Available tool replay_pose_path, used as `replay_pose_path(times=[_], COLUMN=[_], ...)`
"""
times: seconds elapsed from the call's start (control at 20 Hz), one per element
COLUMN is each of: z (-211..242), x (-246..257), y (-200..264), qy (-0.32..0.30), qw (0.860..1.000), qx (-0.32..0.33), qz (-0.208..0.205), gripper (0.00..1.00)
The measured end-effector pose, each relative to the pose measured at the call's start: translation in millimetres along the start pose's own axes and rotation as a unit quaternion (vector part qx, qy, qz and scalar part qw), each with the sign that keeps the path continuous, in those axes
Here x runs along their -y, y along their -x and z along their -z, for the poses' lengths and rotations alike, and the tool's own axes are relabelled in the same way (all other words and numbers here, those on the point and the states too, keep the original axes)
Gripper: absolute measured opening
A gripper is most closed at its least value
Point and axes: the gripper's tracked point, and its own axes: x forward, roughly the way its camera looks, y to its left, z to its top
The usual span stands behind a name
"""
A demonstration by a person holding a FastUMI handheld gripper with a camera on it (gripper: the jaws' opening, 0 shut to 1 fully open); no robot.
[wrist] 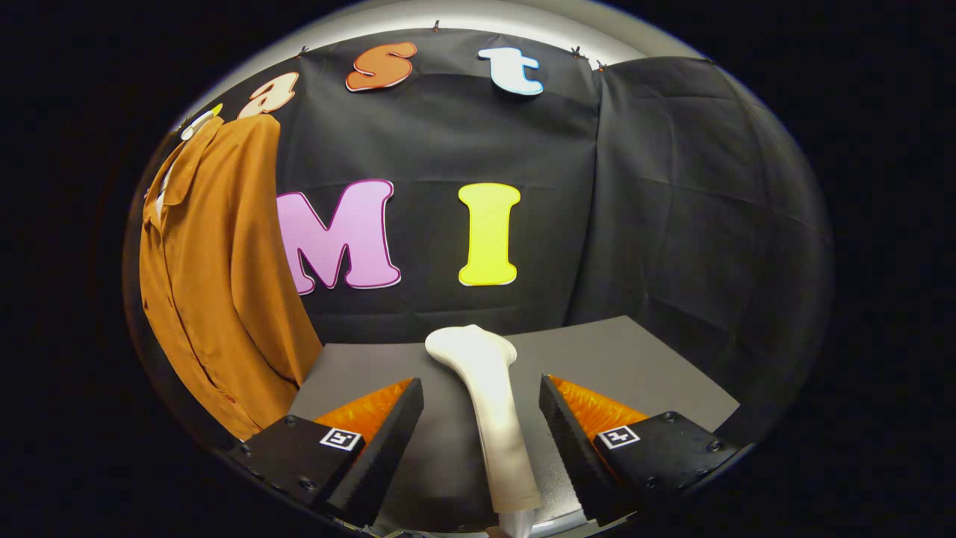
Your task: Iron the clothes twice with a garment steamer, once on the left side and once on the right side.
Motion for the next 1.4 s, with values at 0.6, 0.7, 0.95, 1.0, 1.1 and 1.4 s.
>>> replay_pose_path(times=[0.6,0.7,0.95,1.0,1.1,1.4], z=[43,51,53,50,44,2], x=[14,13,10,8,13,18], y=[-43,-45,-44,-42,-38,6], qy=[-0.017,-0.017,0.005,-0.004,-0.019,-0.045], qw=[0.993,0.991,0.99,0.991,0.993,0.998], qx=[-0.114,-0.13,-0.138,-0.13,-0.113,-0.038], qz=[-0.005,-0.006,-0.01,-0.018,-0.01,0.004], gripper=[0.99,0.86,0.43,0.43,0.43,0.43])
